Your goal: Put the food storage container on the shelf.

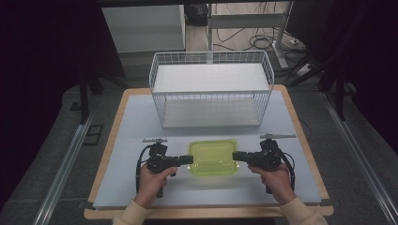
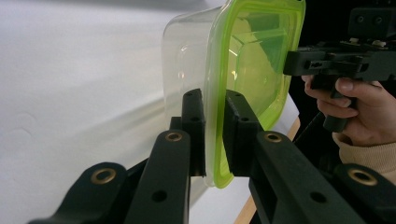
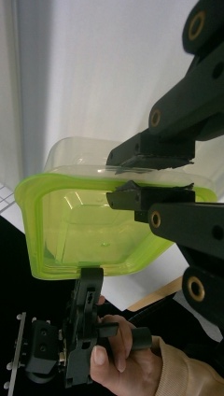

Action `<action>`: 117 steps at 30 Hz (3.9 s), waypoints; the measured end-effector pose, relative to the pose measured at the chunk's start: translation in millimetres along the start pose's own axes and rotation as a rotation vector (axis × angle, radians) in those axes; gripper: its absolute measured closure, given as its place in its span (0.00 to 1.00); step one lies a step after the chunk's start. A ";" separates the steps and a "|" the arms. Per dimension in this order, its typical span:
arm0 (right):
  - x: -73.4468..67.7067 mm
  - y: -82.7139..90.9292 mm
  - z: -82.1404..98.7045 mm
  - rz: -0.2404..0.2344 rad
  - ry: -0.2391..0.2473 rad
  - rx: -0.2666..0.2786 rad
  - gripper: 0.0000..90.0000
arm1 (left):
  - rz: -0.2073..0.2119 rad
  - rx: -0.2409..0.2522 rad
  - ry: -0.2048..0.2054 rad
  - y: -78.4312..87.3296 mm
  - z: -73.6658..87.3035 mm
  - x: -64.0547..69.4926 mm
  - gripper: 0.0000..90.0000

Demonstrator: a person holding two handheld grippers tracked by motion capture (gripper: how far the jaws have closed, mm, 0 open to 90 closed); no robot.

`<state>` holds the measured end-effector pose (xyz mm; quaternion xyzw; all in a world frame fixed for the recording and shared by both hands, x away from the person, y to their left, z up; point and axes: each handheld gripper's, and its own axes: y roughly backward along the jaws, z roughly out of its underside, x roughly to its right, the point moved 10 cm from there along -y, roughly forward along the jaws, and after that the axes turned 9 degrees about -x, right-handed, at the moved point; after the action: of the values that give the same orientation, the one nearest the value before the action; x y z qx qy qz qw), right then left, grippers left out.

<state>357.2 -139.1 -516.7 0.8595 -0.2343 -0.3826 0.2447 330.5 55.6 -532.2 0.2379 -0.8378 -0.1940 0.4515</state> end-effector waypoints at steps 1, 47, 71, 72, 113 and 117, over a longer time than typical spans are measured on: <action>-0.9 1.3 -1.8 0.001 0.003 0.003 0.89 | 0.003 0.004 0.002 0.5 -1.3 0.8 0.90; -27.0 36.1 -78.3 0.018 0.065 0.074 0.90 | -0.029 0.064 -0.067 42.3 -74.9 33.2 0.90; -36.6 51.8 -114.2 0.030 0.085 0.113 0.90 | -0.038 0.084 -0.090 58.6 -111.2 46.7 0.90; -37.0 52.4 -116.1 0.032 0.086 0.113 0.90 | -0.040 0.085 -0.090 58.9 -112.2 46.8 0.90; -39.0 62.8 -183.6 0.036 0.075 0.140 0.90 | -0.056 0.099 -0.104 81.9 -181.7 48.8 0.90; -35.3 61.5 -192.3 0.036 0.069 0.139 0.90 | -0.053 0.101 -0.099 81.5 -188.6 45.5 0.90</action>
<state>471.4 -119.3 -347.6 0.8828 -0.2670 -0.3312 0.1992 450.5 74.9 -360.5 0.2725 -0.8612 -0.1748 0.3918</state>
